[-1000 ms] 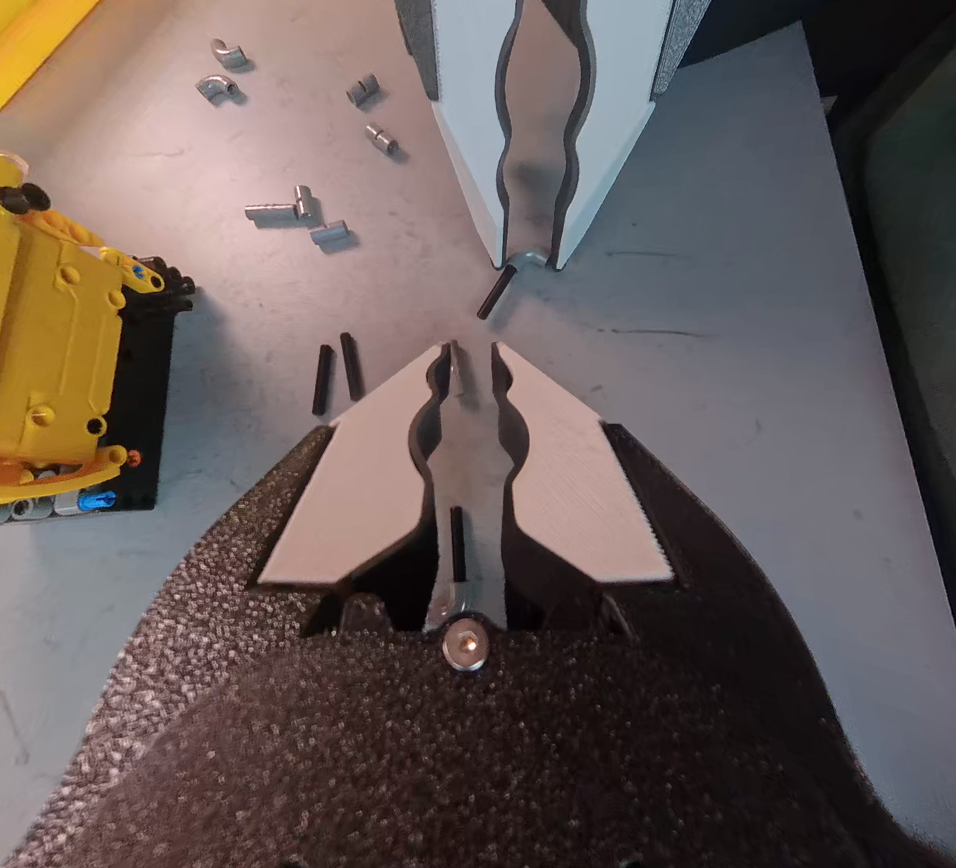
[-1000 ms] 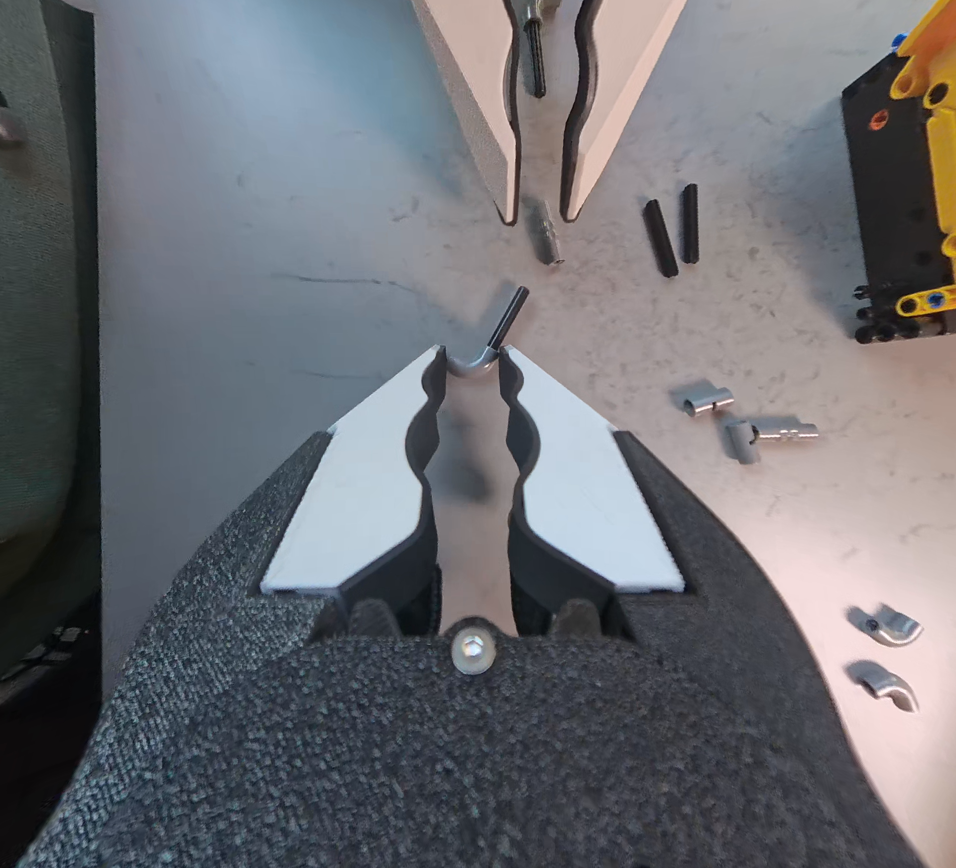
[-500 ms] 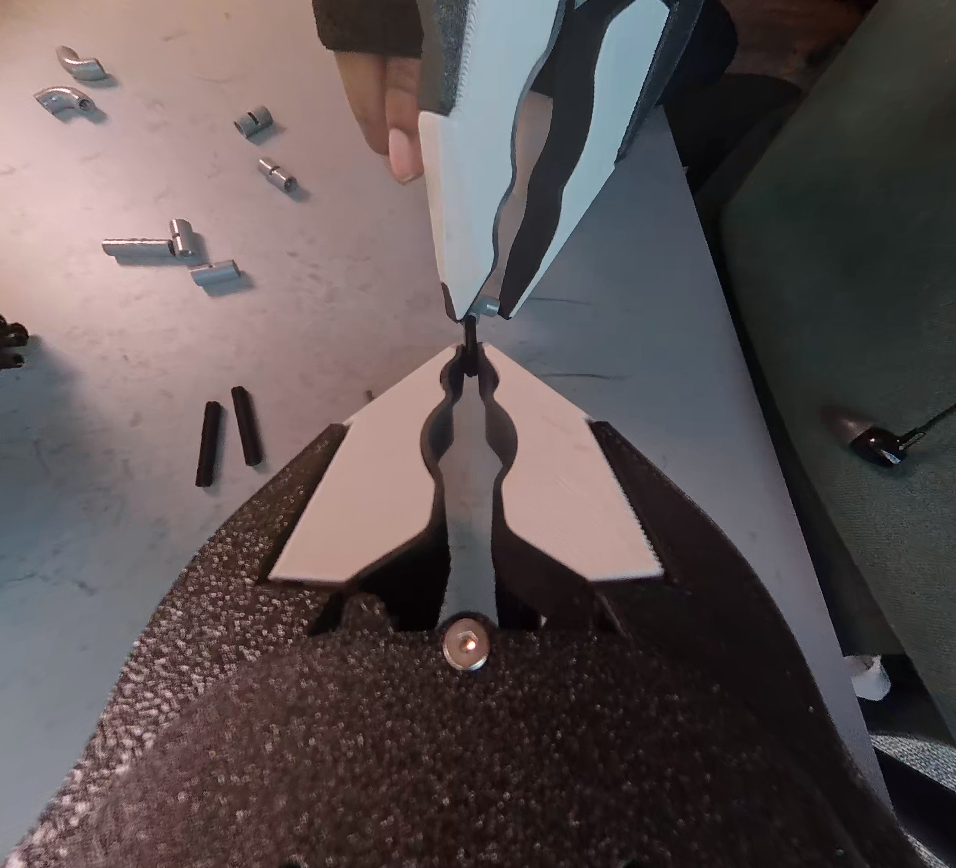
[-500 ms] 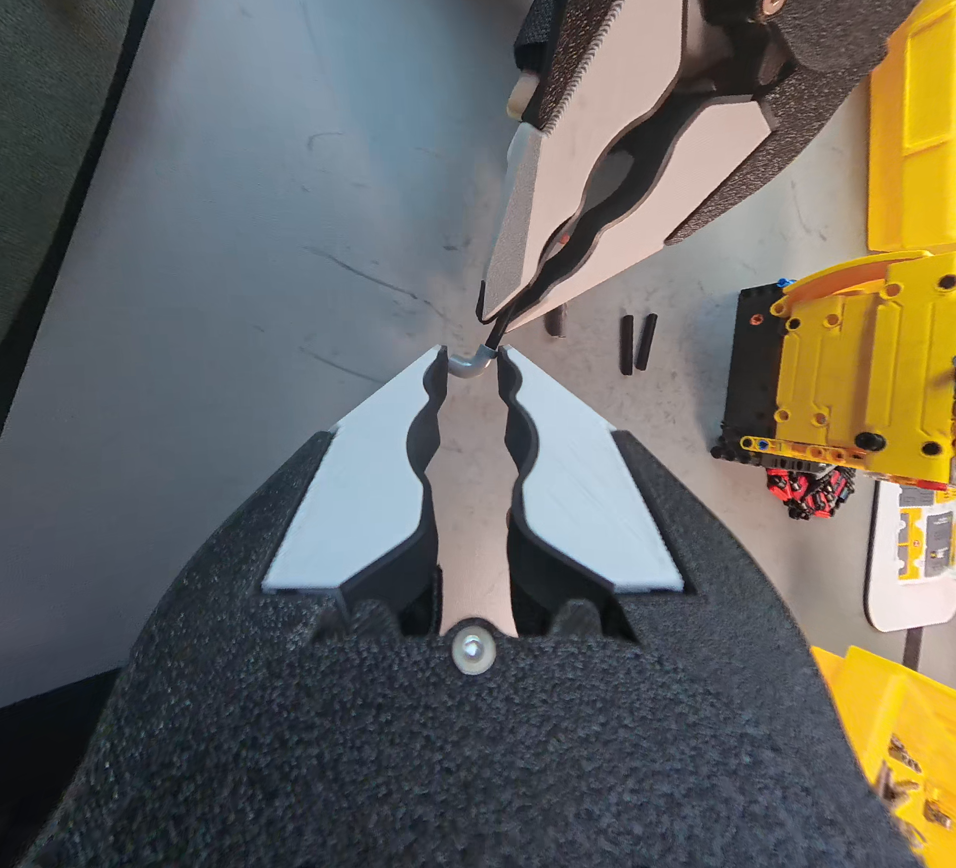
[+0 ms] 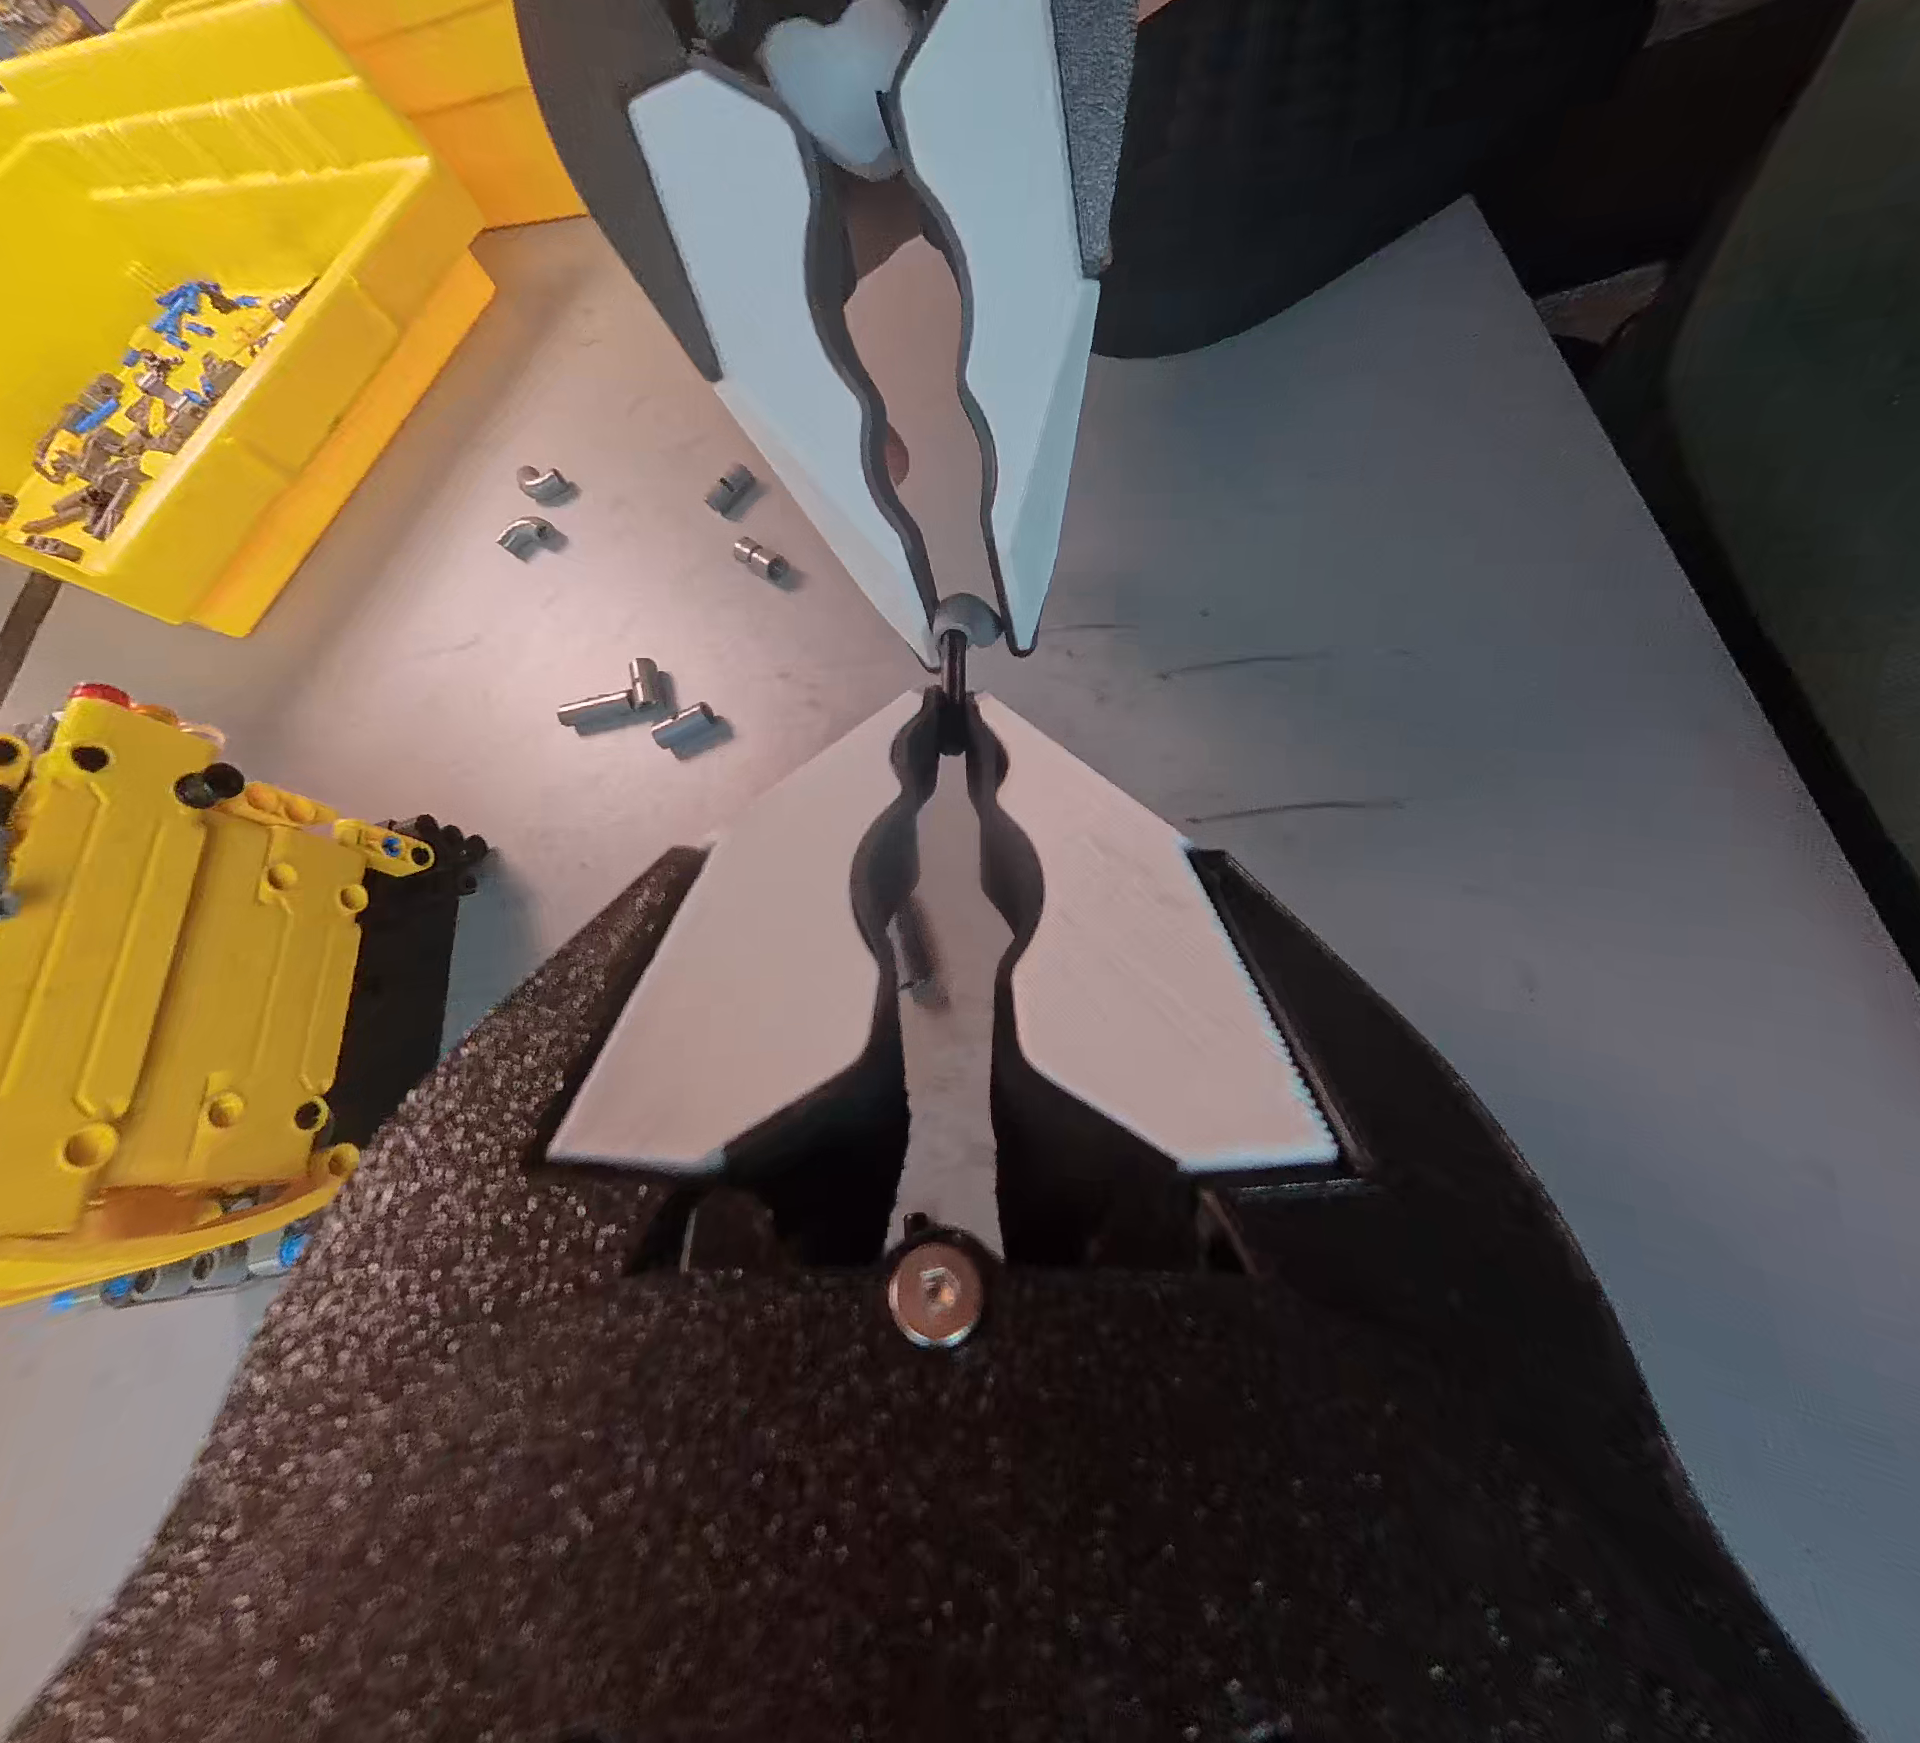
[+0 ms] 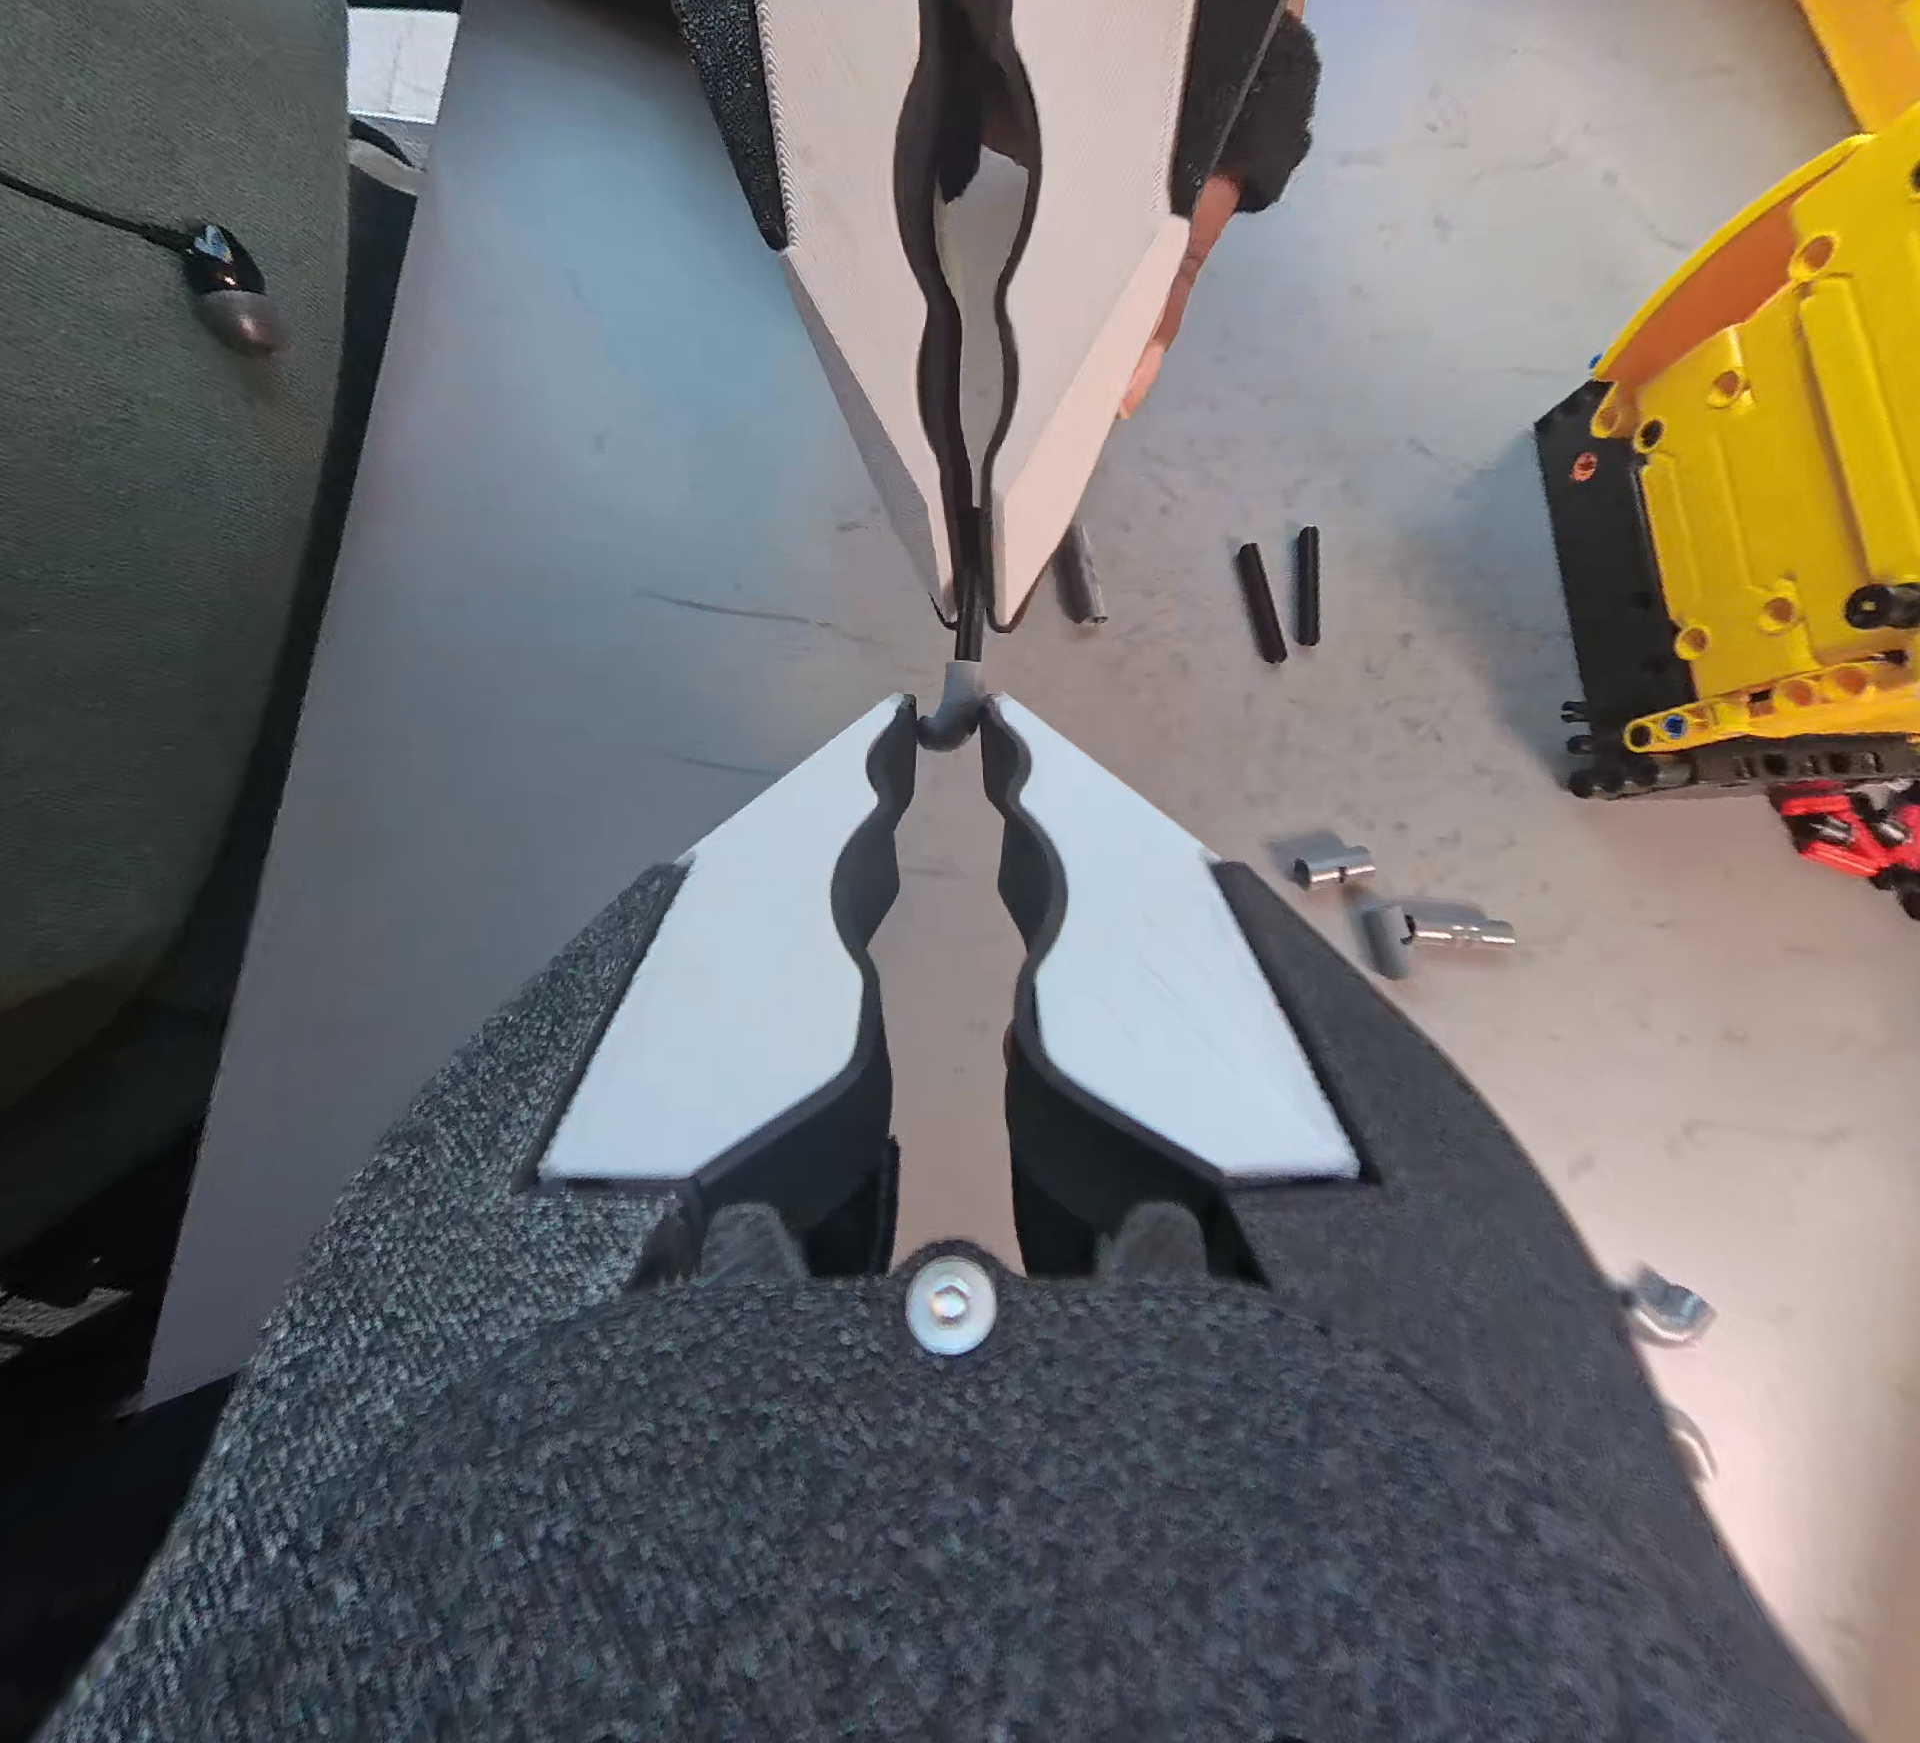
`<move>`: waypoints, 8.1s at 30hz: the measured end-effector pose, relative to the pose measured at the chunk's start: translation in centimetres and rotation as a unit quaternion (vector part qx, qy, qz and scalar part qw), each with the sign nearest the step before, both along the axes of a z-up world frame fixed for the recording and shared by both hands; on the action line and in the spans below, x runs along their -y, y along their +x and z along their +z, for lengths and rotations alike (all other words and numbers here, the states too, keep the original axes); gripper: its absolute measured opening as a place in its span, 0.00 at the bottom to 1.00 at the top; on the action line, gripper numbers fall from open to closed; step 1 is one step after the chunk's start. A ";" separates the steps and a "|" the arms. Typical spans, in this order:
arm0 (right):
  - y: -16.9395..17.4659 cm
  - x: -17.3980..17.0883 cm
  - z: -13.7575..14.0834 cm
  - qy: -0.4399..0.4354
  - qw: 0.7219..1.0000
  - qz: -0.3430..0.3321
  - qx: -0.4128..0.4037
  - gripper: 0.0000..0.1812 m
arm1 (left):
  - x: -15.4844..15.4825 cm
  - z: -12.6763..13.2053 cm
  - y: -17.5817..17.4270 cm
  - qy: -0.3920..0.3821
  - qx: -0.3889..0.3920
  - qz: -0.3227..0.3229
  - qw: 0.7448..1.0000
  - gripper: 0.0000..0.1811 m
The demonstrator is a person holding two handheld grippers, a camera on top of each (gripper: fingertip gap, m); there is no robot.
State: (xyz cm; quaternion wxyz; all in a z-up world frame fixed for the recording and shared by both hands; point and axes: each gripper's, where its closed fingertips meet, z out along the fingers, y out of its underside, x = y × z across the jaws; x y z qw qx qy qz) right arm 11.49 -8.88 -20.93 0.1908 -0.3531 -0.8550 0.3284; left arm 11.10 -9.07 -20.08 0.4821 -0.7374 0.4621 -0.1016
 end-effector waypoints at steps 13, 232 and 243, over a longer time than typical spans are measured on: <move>-0.7 -2.5 -2.8 0.364 0.917 0.079 -0.146 0.04 | 0.1 -2.4 -0.8 -0.109 0.019 0.032 0.993 0.06; -2.3 -0.5 1.6 0.022 0.985 0.037 -0.164 0.04 | -0.4 0.2 -1.3 -0.202 0.187 0.027 0.961 0.04; -2.3 0.3 2.7 -0.002 0.980 0.047 -0.192 0.05 | 0.1 1.4 -1.1 -0.224 0.242 0.008 0.944 0.04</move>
